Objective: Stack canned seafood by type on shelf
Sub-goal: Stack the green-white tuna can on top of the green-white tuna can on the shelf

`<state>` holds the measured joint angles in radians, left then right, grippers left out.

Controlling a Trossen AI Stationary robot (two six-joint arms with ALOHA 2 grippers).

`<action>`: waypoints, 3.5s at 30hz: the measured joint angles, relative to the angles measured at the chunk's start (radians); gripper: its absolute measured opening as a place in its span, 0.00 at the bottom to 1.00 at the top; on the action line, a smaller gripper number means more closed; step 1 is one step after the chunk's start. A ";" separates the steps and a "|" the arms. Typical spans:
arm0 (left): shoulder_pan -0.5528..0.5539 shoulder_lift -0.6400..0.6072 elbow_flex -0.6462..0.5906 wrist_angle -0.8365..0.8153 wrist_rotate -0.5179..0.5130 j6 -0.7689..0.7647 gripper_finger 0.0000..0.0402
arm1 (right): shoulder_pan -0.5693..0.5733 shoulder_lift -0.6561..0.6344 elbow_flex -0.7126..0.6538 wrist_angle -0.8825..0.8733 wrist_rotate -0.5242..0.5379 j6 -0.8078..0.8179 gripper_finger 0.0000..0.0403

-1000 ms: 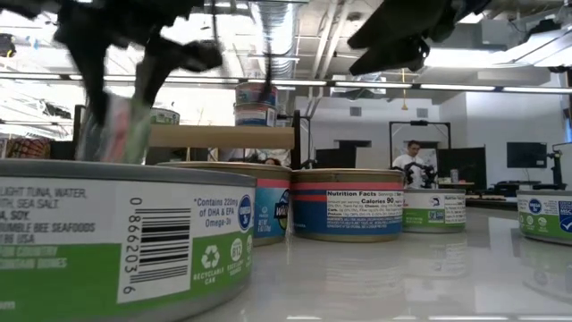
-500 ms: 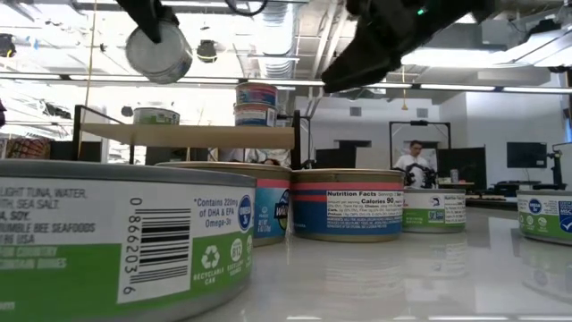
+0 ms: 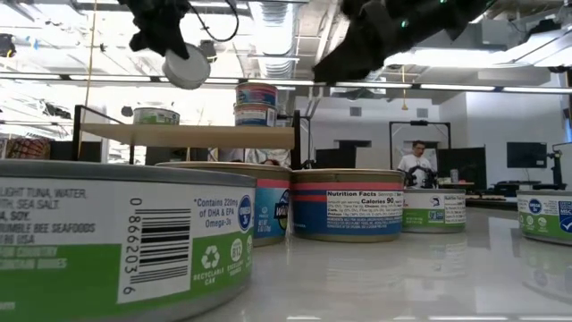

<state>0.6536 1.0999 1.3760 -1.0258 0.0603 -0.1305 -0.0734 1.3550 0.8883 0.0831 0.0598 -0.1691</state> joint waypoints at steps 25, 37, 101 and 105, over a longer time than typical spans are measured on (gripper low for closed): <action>-0.004 -0.478 -0.630 0.926 0.221 -0.196 0.34 | -0.006 0.398 0.647 0.002 0.116 -0.303 0.71; -0.005 -0.507 -0.646 0.957 0.218 -0.176 0.34 | -0.096 0.501 0.789 -0.044 -0.036 -0.264 0.71; 0.018 -0.492 -0.671 0.511 -0.310 -0.727 0.35 | -0.201 0.398 0.821 -0.523 -0.403 -0.047 0.71; 0.020 -0.494 -0.679 0.531 -0.307 -0.731 0.35 | -0.201 0.377 0.821 -0.547 -0.403 -0.049 0.71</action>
<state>0.6735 0.6058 0.6969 -0.4952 -0.2467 -0.8619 -0.2746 1.7320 1.7092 -0.4642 -0.3434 -0.2184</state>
